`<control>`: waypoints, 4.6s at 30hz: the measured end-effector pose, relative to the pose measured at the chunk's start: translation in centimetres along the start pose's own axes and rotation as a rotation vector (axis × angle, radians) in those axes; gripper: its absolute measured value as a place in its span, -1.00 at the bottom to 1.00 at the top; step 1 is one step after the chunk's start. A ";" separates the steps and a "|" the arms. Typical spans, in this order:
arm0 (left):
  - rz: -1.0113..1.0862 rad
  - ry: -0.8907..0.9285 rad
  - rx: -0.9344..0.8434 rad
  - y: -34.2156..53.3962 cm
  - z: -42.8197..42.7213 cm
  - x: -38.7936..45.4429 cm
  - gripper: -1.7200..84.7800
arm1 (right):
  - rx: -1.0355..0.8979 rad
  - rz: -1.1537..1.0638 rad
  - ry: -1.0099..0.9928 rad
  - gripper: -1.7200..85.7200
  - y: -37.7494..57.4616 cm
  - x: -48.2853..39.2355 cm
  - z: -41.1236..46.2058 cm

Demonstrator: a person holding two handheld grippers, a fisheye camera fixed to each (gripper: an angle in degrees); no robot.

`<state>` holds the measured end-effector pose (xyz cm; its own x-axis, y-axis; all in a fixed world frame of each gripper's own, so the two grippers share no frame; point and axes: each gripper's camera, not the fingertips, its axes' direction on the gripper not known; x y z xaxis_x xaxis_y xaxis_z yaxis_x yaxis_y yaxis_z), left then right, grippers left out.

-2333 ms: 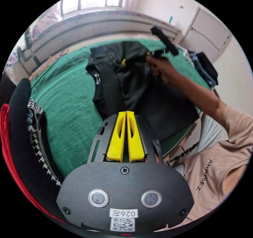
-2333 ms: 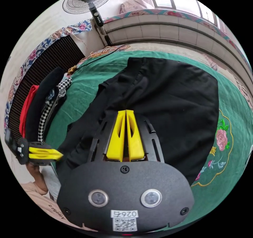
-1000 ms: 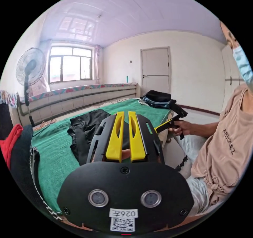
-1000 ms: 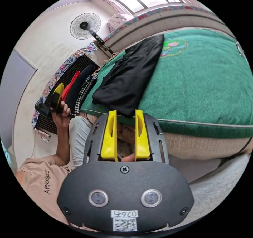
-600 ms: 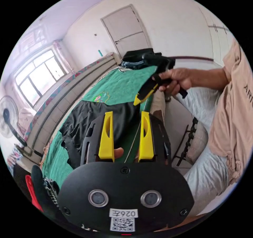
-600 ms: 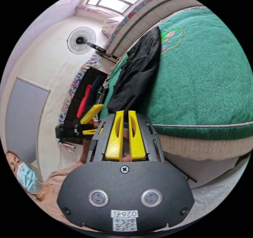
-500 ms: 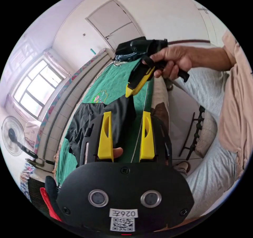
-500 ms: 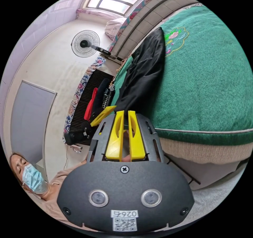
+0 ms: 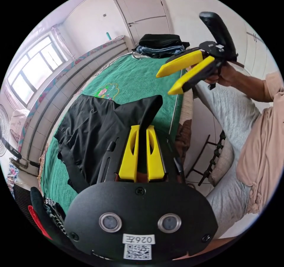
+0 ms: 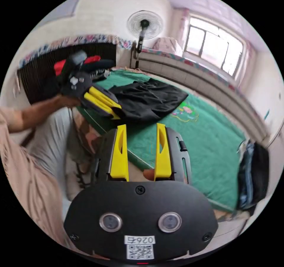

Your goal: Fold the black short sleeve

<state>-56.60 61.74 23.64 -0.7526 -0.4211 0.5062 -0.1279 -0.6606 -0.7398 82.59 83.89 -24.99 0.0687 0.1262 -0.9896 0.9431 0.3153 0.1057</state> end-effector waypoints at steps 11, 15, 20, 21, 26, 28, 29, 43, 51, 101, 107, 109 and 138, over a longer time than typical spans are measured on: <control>-0.036 -0.148 0.033 -2.3 -7.1 4.1 -0.81 | 0.029 -0.538 0.332 -0.95 10.0 -22.3 17.2; -0.036 -0.405 0.080 -1.1 -10.6 9.0 -0.79 | 0.028 -0.479 0.270 -0.99 10.8 -24.2 16.9; -0.053 -0.592 0.002 -2.2 -10.9 11.4 -0.73 | -0.011 -0.379 0.068 -0.99 7.7 -23.6 16.8; -0.075 -0.607 -0.029 -2.7 -10.6 11.1 -0.71 | -0.006 -0.369 0.055 -0.99 7.3 -23.6 16.6; -0.093 -0.709 -0.188 -4.6 -8.7 10.2 -0.67 | 0.024 -0.336 0.026 -0.99 5.7 -25.3 15.5; -0.115 -0.774 -0.259 -4.8 -8.3 9.6 -0.69 | 0.028 -0.326 0.027 -0.99 5.8 -25.9 15.2; -0.118 -0.773 -0.274 -4.8 -8.2 9.4 -0.70 | 0.030 -0.313 0.022 -0.99 5.9 -26.2 15.0; 0.345 -0.836 -0.434 -8.9 -5.8 21.4 -0.89 | -0.022 -0.201 -0.146 -0.99 10.3 -29.6 10.8; 0.407 -0.732 -0.329 -10.9 -8.4 25.2 -0.91 | 0.002 -0.133 -0.260 -0.99 9.1 -32.2 2.6; -0.206 0.467 -0.448 -4.5 49.2 -56.8 -0.83 | -0.493 0.450 -0.544 -0.99 -88.9 18.2 39.6; -0.547 0.249 -0.194 5.5 41.6 -58.5 -0.96 | -0.407 0.594 -0.484 -0.89 -90.5 23.1 35.5; -0.600 0.253 -0.037 9.2 37.9 -54.8 -0.98 | -0.327 0.626 -0.445 -0.86 -90.2 24.0 31.7; -0.566 -0.191 -0.121 9.2 33.5 -21.6 -0.98 | -0.055 0.529 -0.443 -0.98 -63.9 8.3 4.1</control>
<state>-19.93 43.90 20.75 -0.4186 -0.1370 0.8978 -0.5547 -0.7441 -0.3722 24.23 60.93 -40.38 0.6524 -0.1163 -0.7489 0.7292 0.3657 0.5784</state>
